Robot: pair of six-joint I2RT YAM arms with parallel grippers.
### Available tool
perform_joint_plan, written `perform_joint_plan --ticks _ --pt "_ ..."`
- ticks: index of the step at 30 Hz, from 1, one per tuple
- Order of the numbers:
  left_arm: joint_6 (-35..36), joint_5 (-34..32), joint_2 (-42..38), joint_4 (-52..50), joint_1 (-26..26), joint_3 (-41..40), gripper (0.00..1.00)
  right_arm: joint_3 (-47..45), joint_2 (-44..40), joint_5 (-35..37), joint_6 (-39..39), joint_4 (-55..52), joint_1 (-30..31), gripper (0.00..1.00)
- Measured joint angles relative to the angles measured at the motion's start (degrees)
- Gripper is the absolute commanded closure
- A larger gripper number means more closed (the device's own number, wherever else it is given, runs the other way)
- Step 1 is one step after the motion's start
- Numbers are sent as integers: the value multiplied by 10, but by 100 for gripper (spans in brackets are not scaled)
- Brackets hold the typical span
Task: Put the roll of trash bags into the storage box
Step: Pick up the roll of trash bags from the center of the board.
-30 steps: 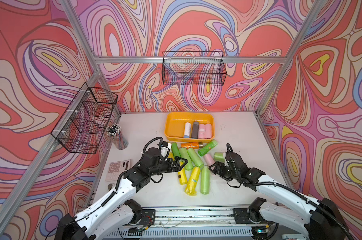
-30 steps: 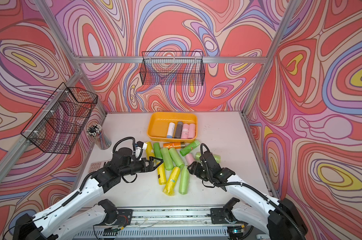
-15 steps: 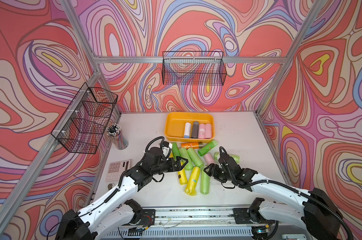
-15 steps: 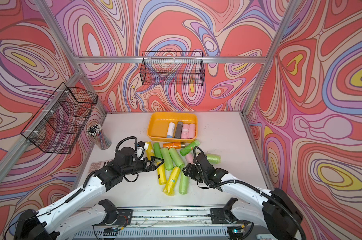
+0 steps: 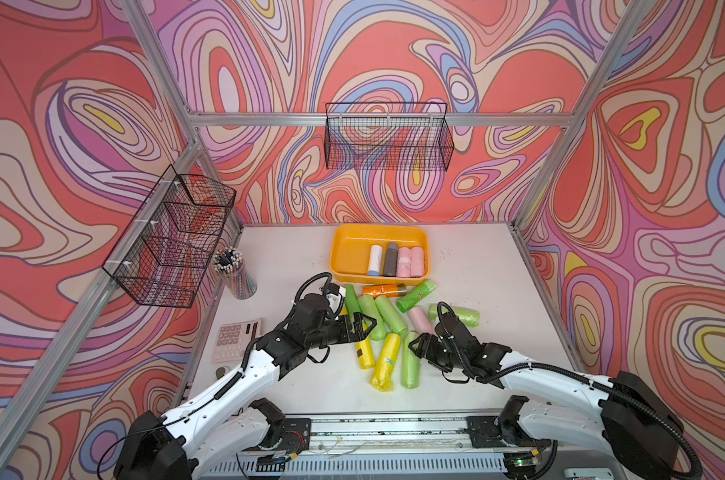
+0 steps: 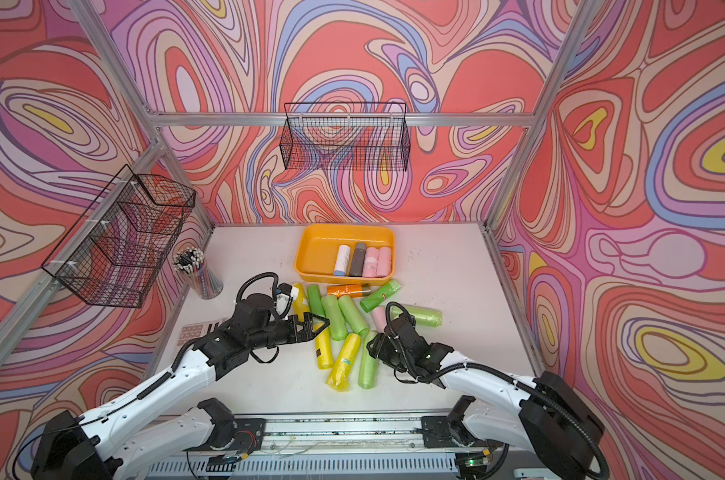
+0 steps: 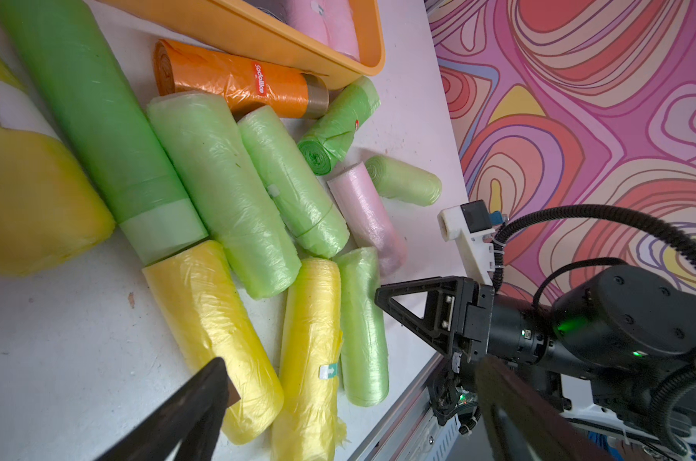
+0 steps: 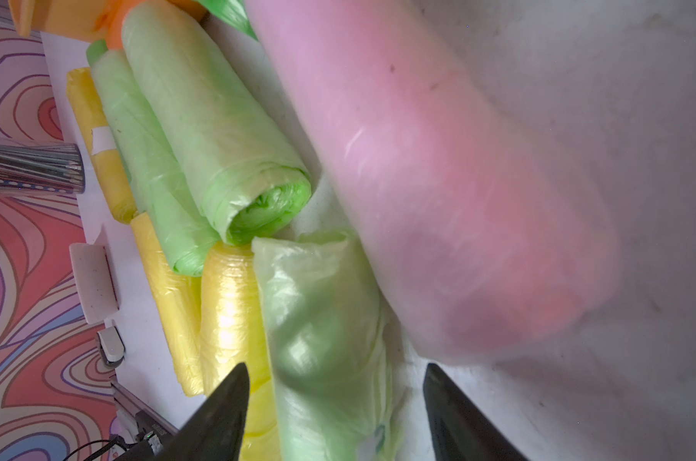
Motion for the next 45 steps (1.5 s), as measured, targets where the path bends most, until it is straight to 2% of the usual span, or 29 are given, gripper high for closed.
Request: perform_joint_plan --ticks 20,36,45 --pt "-4 -1 5 3 0 0 3 7 76 50 35 45 68 32" --pt "-4 -8 -2 2 0 -4 3 7 74 70 54 38 70 60" --pt "-4 -8 -2 2 0 -4 4 7 71 72 53 33 70 63"
